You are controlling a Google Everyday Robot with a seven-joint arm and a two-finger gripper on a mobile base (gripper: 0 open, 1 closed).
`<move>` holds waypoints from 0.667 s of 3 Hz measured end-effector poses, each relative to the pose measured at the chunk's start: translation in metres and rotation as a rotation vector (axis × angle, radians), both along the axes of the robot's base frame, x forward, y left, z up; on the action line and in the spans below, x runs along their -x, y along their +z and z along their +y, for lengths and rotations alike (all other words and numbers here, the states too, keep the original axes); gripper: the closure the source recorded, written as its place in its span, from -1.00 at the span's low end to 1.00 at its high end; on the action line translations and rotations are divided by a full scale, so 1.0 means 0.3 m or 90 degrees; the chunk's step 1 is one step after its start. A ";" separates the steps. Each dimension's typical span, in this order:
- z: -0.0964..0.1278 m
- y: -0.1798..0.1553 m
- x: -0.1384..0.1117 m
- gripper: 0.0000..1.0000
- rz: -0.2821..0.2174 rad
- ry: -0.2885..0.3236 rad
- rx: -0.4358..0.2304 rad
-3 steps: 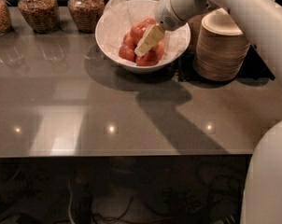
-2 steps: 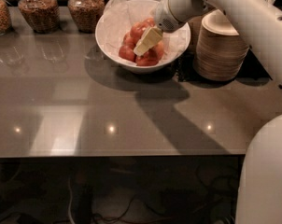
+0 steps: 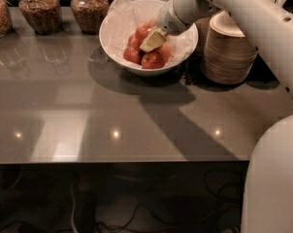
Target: Pick apple from white bowl
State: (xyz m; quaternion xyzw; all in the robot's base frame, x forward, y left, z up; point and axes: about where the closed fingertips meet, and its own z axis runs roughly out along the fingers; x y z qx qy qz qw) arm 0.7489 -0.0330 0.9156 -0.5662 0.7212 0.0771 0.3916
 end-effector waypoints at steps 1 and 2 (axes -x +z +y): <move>-0.005 -0.003 0.002 0.33 0.002 -0.003 0.001; -0.041 0.024 0.037 0.82 -0.004 -0.010 -0.007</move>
Offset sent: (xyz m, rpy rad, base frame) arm -0.0264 -0.0328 0.0232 0.0287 -0.0276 -0.0397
